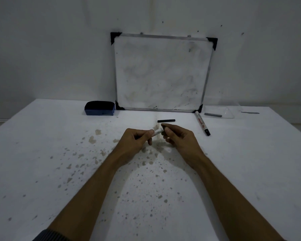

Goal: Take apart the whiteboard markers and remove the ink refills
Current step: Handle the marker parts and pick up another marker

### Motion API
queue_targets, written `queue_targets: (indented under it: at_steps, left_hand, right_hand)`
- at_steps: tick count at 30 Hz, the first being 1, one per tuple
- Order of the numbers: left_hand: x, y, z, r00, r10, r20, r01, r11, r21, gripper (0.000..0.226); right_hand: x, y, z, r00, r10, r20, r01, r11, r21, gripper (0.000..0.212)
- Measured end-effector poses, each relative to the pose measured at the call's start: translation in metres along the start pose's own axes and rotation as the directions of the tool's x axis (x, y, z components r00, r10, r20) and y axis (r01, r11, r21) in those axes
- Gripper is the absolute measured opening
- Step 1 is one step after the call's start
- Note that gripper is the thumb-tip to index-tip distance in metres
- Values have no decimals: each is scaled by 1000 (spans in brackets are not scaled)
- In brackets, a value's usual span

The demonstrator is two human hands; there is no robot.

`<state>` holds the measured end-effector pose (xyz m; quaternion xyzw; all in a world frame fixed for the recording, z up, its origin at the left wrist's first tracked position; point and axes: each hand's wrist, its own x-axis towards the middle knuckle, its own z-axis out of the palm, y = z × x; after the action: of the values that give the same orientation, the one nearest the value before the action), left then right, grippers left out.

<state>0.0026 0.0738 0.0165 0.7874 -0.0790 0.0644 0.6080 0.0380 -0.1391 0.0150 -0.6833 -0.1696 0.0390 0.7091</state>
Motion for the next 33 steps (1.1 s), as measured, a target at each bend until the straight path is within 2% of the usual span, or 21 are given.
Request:
queue_targets:
  at_steps: [3, 6, 10, 14, 17, 19, 22, 24, 27, 30, 33]
  left_hand:
    - [3, 4, 13, 990, -137, 22, 139, 979, -146, 40]
    - [1, 8, 28, 964, -258, 62, 266, 947, -181, 36]
    - [-4, 15, 43, 949, -294, 112, 314, 902, -297, 24]
    - [-13, 18, 56, 953, -273, 130, 300, 906, -299, 27]
    - [-15, 17, 58, 962, -250, 109, 265, 951, -160, 27]
    - [-12, 15, 54, 972, -219, 88, 225, 973, -56, 18]
    - [2, 6, 33, 994, -110, -17, 111, 967, 231, 8]
    - [13, -6, 9, 995, -31, -92, 69, 891, 448, 7]
    - [21, -25, -32, 991, 4, -135, 95, 690, 718, 25]
    - [14, -34, -65, 992, -33, -126, 123, 541, 832, 48]
    - [3, -41, -89, 987, -56, -153, 161, 497, 853, 69]
  right_hand:
    - [-3, -5, 1, 993, 79, -84, -70, 993, 100, 37]
    - [-10, -13, -4, 986, 137, -97, -134, 990, 36, 36]
    - [-28, -19, -5, 983, 168, -77, -170, 985, -18, 25]
    - [-41, -23, -3, 985, 148, -94, -155, 986, -69, 17]
    - [-45, -25, -3, 975, 172, -138, -181, 982, -56, 23]
    - [-43, -27, -6, 963, 183, -198, -186, 983, 0, 23]
    - [-39, -31, -14, 942, 187, -279, -192, 981, 8, 26]
    - [-32, -31, -14, 941, 191, -280, -226, 969, -96, 28]
    - [-15, -31, 4, 959, 194, -208, -243, 939, -245, 31]
    - [15, -31, 34, 973, 150, -176, -212, 883, -418, 38]
    - [50, -30, 63, 981, 106, -162, -179, 813, -555, 34]
